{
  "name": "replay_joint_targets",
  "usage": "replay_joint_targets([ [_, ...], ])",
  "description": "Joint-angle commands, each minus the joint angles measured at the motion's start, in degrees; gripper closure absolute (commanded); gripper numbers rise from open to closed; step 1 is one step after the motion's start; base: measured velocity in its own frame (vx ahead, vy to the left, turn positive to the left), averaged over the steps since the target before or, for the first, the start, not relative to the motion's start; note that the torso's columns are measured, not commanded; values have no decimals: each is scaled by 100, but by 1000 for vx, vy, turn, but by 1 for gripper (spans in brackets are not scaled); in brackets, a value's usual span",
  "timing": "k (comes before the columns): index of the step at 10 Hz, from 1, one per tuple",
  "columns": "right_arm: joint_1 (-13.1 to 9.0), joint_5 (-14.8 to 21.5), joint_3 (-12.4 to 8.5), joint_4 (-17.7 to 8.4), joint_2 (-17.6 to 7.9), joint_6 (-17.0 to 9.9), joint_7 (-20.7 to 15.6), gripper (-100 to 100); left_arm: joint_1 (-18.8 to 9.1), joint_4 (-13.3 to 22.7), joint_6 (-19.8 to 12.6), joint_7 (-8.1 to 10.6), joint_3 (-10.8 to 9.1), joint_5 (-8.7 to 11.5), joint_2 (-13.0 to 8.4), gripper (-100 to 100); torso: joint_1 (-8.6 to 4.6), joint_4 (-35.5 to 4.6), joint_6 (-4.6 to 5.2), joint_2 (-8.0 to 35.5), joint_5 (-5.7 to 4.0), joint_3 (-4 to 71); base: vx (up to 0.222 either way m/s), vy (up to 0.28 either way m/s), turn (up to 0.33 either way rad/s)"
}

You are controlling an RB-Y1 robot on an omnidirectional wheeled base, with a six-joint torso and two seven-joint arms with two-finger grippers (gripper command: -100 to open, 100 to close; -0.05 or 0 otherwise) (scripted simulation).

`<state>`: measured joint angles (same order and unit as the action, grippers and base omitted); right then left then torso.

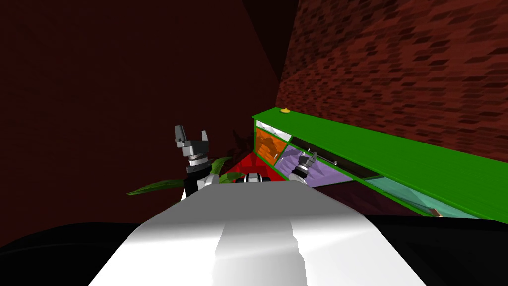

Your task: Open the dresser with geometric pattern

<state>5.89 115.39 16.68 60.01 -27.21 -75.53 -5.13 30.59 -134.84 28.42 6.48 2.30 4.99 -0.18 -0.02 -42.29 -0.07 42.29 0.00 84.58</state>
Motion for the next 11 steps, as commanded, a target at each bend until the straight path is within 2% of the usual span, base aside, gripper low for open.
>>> replay_joint_targets([
  [1,-159,-387,93,-275,-33,-101,-37,-100,1,0,0,0,0,0,0,0,4,0,10,3,0,-3,-62,-25,28],
  [2,-423,-598,286,-503,-105,-272,-135,-100,2,0,0,0,-1,0,0,0,13,3,12,-13,3,6,-98,-68,288],
  [3,-445,-768,286,-638,-105,-272,-135,-100,1,0,0,0,0,0,0,0,-2,1,1,-3,0,2,-116,-79,348],
  [4,-445,-884,286,-638,-105,-272,-135,-100,1,0,0,0,0,0,0,0,-6,-1,8,5,-3,-4,-70,-33,60],
  [5,-677,-1094,480,-815,-176,-442,-234,-100,3,0,0,0,-1,0,0,0,7,2,13,-6,1,2,-128,-31,342],
  [6,-731,-1267,480,-974,-176,-442,-234,-100,0,0,0,0,0,0,0,0,10,-2,0,8,2,-5,-142,-50,313],
  [7,-731,-1380,480,-1000,-176,-442,-234,-100,1,0,0,0,0,0,0,0,0,-3,10,10,0,-8,-75,-32,17],
  [8,-979,-1588,674,-1191,-248,-612,-333,-100,3,0,0,0,-1,0,0,0,1,3,14,-9,-1,3,-140,-42,367],
  [9,-1017,-1761,674,-1355,-248,-612,-333,-100,0,0,0,0,0,0,0,0,0,-1,-1,5,-1,-2,-141,-50,289],
  [10,-1017,-1876,674,-1363,-248,-612,-333,-100,2,0,0,0,-1,0,0,0,-2,-1,11,4,-1,-4,-59,-25,-11],
  [11,-1291,-2075,867,-1606,-319,-783,-431,-100,3,0,0,0,-1,0,0,0,3,5,14,-16,0,8,-129,-10,313],
])
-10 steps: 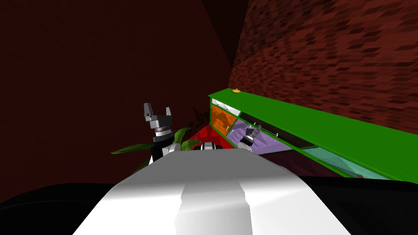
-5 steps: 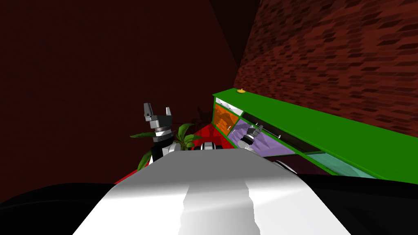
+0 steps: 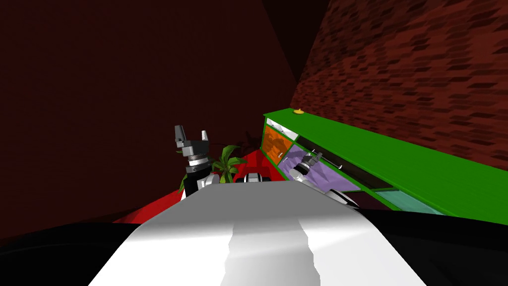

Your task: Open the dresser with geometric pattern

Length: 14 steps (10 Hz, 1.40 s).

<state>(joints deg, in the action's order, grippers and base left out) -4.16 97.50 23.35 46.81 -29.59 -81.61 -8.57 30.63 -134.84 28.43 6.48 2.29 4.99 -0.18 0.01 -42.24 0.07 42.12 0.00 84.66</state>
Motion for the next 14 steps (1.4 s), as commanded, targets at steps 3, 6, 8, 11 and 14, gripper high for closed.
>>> replay_joint_targets([
  [3,-584,-774,393,-685,-153,-345,-186,-100,0,0,0,0,0,0,0,0,-13,1,7,-2,-2,1,-116,-35,233],
  [6,-842,-1282,587,-953,-224,-515,-285,-100,0,0,0,0,0,0,0,0,-8,-1,8,0,4,1,-108,-14,225],
  [8,-870,-1577,587,-1132,-224,-515,-285,-100,-1,0,0,0,0,0,0,0,-7,-8,-3,27,0,-16,-110,-17,163],
  [11,-1156,-2073,780,-1494,-296,-685,-383,-100,-1,0,0,0,0,0,0,0,20,-17,-17,27,17,-15,-127,-13,226],
  [14,-1442,-2569,974,-1857,-367,-856,-482,-100,-1,0,0,0,0,0,0,0,52,-30,-40,25,45,-10,-112,5,222],
])
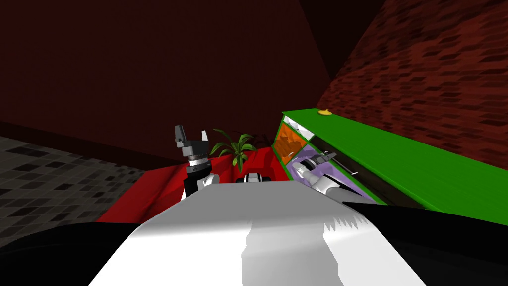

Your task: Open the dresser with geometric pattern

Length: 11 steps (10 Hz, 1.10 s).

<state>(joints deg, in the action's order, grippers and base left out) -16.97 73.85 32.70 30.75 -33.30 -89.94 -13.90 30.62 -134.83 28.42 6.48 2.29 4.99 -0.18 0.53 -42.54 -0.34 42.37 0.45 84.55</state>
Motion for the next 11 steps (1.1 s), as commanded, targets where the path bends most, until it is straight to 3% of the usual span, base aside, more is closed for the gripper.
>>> replay_joint_targets([
  [1,-86,-132,35,-148,28,-8,18,-100,2,0,0,0,0,0,0,0,-4,5,35,-8,4,7,-15,-5,11],
  [2,125,138,-155,111,75,148,150,100,2,-1,1,0,-1,0,0,0,-11,10,42,-6,-5,6,138,22,-317],
  [3,125,293,-155,111,75,148,150,100,5,-1,1,0,-1,0,0,0,-9,16,69,-22,-2,16,188,7,-350],
  [4,352,474,-348,319,147,318,248,100,6,-2,1,0,-1,0,0,0,-27,10,68,-2,-7,4,217,-22,-371],
  [6,411,789,-348,474,147,318,248,100,5,-1,1,0,-1,0,0,0,-78,18,61,21,-49,-18,131,17,-201],
  [7,696,980,-542,709,218,488,347,100,3,-1,1,0,-1,0,0,0,-81,10,31,30,-47,-23,121,-12,-301],
  [9,696,1285,-542,837,218,488,347,100,4,-1,1,0,-1,0,0,0,-105,25,76,15,-70,-17,99,18,-178],
  [10,982,1487,-735,1199,290,659,446,100,3,-1,1,0,-1,0,-1,0,-98,20,45,17,-66,-19,167,25,-316],
  [11,982,1679,-735,1199,290,659,446,100,5,-1,1,0,-1,0,0,0,-97,36,75,-12,-76,-5,153,43,-297],
])
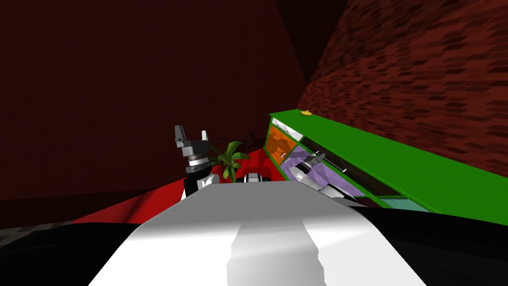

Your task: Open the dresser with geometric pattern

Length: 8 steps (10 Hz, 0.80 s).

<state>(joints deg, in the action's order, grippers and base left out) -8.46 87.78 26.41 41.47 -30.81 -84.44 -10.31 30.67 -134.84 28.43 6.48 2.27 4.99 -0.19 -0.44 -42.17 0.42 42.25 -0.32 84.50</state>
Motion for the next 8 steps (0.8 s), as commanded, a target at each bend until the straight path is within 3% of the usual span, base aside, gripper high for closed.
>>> replay_joint_targets([
  [1,132,389,-106,128,41,109,87,100,-1,0,0,0,0,0,0,0,-8,0,-11,5,-3,0,47,19,-87],
  [2,383,605,-300,378,113,280,185,100,-3,0,0,0,0,0,0,0,-12,-6,-42,16,-3,-7,131,30,-229],
  [4,418,885,-300,490,113,280,185,100,-1,0,0,0,0,0,0,0,-11,3,-12,2,-7,1,102,18,-211],
  [5,693,1105,-494,802,184,450,284,100,-2,0,0,0,0,0,0,0,-12,0,-34,15,-9,-8,125,32,-255],
  [7,704,1381,-494,853,184,450,284,100,-1,0,0,0,0,0,0,0,-13,6,-11,4,-12,-2,97,32,-200],
  [8,950,1602,-687,1138,256,620,383,100,-3,1,0,0,0,0,-1,0,-9,2,-33,12,-10,-7,143,53,-322],
])
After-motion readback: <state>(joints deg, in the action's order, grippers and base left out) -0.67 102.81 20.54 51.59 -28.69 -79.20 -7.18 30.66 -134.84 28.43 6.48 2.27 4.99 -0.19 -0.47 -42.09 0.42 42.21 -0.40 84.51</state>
